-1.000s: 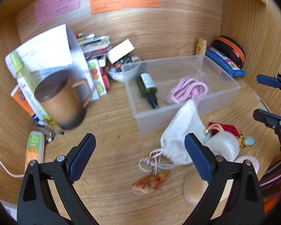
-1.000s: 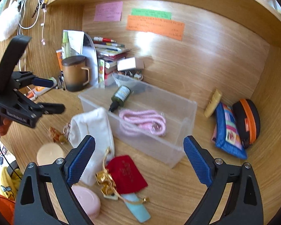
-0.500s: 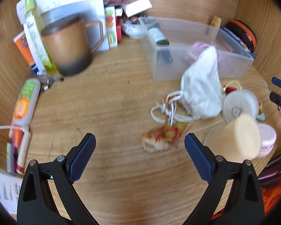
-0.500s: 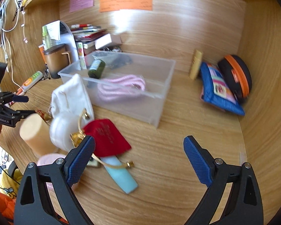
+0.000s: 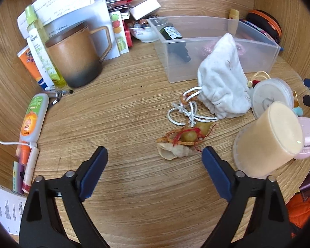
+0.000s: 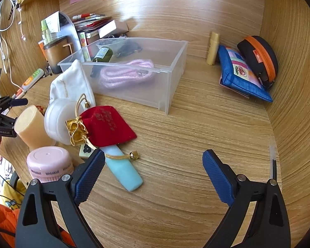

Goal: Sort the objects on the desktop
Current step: 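Withdraw both grippers from the box toward the remaining desk items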

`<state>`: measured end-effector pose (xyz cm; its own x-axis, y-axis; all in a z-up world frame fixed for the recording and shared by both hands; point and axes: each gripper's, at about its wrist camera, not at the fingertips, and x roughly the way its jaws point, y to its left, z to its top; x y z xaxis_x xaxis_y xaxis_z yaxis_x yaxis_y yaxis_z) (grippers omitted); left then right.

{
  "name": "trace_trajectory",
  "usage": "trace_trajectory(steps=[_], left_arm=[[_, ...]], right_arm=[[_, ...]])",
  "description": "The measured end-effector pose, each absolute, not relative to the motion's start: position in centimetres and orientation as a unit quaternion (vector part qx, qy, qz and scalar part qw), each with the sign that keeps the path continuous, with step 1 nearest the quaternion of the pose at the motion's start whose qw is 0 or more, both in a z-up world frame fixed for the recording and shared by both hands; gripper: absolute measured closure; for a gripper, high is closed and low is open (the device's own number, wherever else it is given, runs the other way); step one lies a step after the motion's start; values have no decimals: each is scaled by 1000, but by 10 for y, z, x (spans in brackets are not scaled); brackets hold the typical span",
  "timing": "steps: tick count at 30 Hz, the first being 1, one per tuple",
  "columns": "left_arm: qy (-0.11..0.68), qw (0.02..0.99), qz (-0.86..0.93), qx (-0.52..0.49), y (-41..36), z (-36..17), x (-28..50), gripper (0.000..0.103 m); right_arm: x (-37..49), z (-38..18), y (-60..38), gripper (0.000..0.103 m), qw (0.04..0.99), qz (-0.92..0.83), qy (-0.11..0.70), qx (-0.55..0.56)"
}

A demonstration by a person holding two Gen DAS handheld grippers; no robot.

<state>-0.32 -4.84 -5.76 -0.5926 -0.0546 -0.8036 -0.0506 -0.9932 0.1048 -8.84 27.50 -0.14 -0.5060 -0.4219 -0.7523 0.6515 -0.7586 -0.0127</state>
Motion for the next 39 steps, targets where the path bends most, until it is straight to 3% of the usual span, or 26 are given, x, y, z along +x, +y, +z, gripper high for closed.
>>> trace_trajectory(steps=[3, 12, 16, 22, 24, 35, 37, 39], left_arm=[[-61, -5, -886, 459, -45, -60, -6, 24], [-60, -5, -889, 454, -43, -63, -5, 27], [-46, -15, -889, 455, -44, -65, -6, 38], [-39, -18, -892, 450, -44, -65, -5, 48], [-39, -17, -892, 449, -45, -63, -3, 64], [-30, 2, -894, 448, -61, -62, -8, 65], [-32, 4, -894, 448, -63, -62, -10, 60], [-40, 14, -894, 447, -63, -62, -12, 44]], right_arm=[[-88, -2, 275, 8, 318, -851, 157, 386], [-85, -12, 270, 9, 347, -835, 162, 396], [-86, -18, 264, 11, 352, -828, 167, 402], [-82, -27, 258, 33, 358, -823, 190, 398], [-81, -29, 256, 40, 356, -823, 198, 395], [-75, -30, 252, 47, 370, -820, 213, 383], [-75, -30, 252, 47, 371, -819, 211, 383], [-75, -30, 252, 47, 372, -819, 212, 381]])
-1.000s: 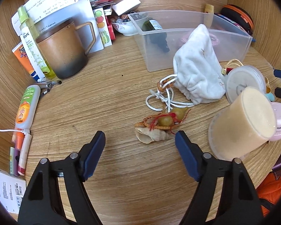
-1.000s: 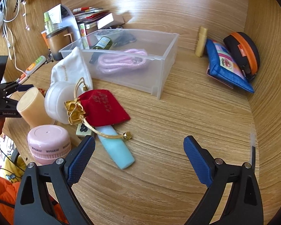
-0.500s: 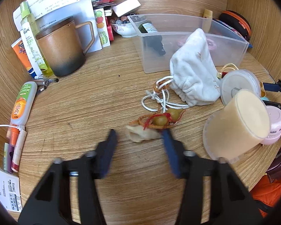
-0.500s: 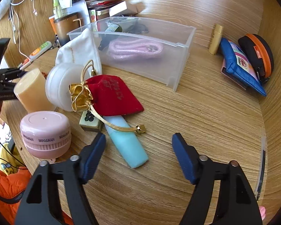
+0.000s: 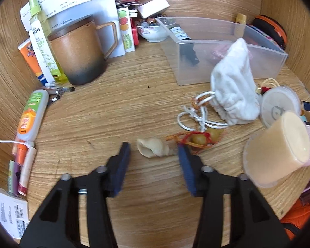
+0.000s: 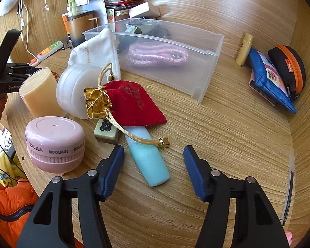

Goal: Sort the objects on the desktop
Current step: 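Withdraw both grippers from the box toward the remaining desk items, then grasp the light-blue tube with the right gripper while the left grasps the seashell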

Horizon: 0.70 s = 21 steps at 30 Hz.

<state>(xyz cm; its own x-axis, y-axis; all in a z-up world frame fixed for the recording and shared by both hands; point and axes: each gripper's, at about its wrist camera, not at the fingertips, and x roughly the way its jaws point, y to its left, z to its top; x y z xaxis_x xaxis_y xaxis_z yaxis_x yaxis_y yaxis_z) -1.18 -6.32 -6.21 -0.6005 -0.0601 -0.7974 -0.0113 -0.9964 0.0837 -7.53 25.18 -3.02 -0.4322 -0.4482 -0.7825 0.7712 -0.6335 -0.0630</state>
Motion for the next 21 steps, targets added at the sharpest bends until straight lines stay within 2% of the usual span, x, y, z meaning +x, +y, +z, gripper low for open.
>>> trace_trajectory(steps=[2, 5, 8, 14, 18, 21], left_arm=[[-44, 14, -895, 444, -64, -63, -14, 42], [-44, 10, -896, 441, -64, -63, -16, 42], [-45, 4, -899, 437, -63, -62, -15, 48], [-26, -4, -899, 437, -65, -60, -16, 55], [-14, -6, -901, 434, -66, -61, -14, 66], [-2, 9, -902, 431, -71, -62, -14, 69]], right_arm=[[-75, -30, 252, 48, 374, -819, 212, 380], [-73, -31, 250, 57, 384, -815, 208, 379], [-71, -30, 249, 61, 389, -814, 210, 377], [-69, -30, 249, 80, 401, -806, 206, 383], [-71, -30, 253, 80, 389, -811, 201, 388], [-74, -29, 259, 80, 375, -817, 195, 393]])
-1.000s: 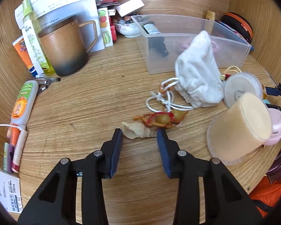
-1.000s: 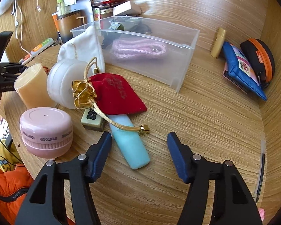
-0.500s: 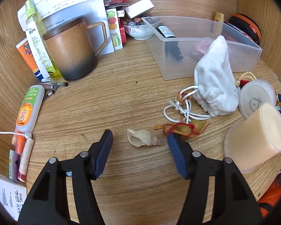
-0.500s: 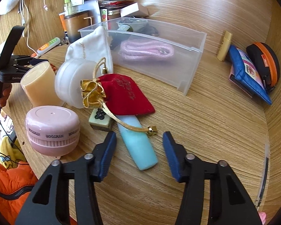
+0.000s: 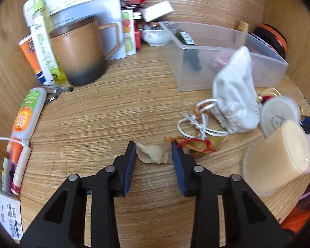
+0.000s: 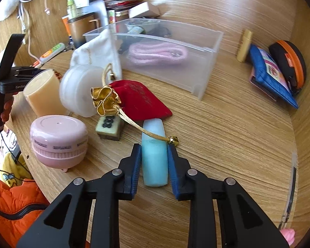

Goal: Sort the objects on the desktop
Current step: 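Grasp the light-blue tube with the right gripper while the left grasps the seashell, then carry the light-blue tube and seashell over the clear plastic box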

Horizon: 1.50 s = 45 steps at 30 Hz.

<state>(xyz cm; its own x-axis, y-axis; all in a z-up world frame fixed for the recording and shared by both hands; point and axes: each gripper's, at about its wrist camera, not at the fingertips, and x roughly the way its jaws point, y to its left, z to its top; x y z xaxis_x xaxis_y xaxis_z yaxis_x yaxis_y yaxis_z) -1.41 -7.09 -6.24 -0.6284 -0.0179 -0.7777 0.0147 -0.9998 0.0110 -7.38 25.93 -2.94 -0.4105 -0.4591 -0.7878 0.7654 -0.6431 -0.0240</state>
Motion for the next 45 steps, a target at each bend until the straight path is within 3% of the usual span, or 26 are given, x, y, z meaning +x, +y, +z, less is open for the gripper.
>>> trace_trajectory(steps=[13, 36, 37, 38, 45], left_arm=[[31, 29, -908, 417, -88, -59, -4, 74], [-3, 18, -904, 428, -85, -65, -14, 73], [-4, 18, -904, 427, -84, -64, -15, 74], [-6, 19, -905, 425, -84, -63, -14, 81], [-2, 27, -910, 413, -87, -52, -9, 82]], right_arm=[[-91, -14, 293, 80, 320, -850, 148, 392], [-103, 24, 296, 80, 312, -873, 123, 354], [-104, 24, 294, 80, 314, -872, 122, 354], [-105, 24, 292, 80, 315, -872, 122, 354], [-109, 33, 275, 80, 323, -871, 129, 346]])
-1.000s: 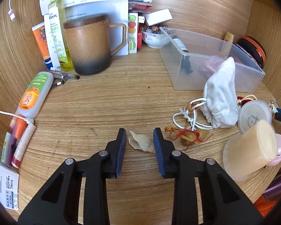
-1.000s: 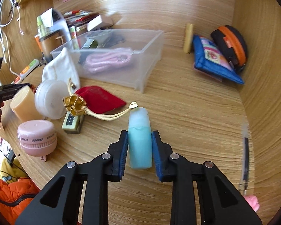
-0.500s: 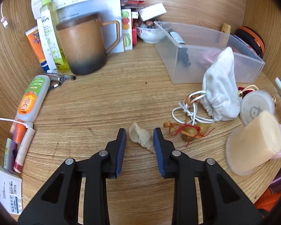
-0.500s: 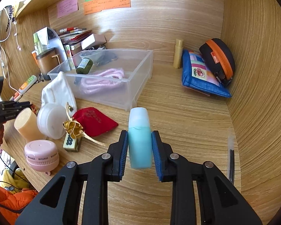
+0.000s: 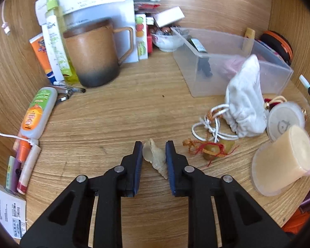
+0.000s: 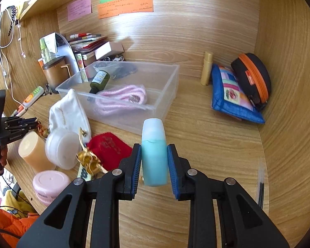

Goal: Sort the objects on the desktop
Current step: 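Carry the light-blue tube and seashell over the clear plastic box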

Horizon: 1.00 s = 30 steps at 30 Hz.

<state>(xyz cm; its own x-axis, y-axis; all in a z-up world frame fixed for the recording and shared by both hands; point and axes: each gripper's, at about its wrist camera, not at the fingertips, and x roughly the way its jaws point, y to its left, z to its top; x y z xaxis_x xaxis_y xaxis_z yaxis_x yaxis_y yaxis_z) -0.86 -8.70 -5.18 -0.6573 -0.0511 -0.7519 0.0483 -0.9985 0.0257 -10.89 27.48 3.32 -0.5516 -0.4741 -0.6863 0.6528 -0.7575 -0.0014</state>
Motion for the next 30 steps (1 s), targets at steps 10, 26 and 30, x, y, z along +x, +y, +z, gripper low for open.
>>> trace_trajectory(steps=[10, 26, 30], left_arm=[[11, 14, -931, 364, -87, -3, -13, 82], [10, -31, -943, 331, -64, 36, -57, 82], [17, -44, -942, 332, -61, 37, -73, 82]], right_arm=[[-121, 51, 251, 80, 346, -871, 123, 327], [-156, 70, 209, 80, 387, -863, 100, 309], [-163, 73, 195, 80, 395, -858, 110, 309]])
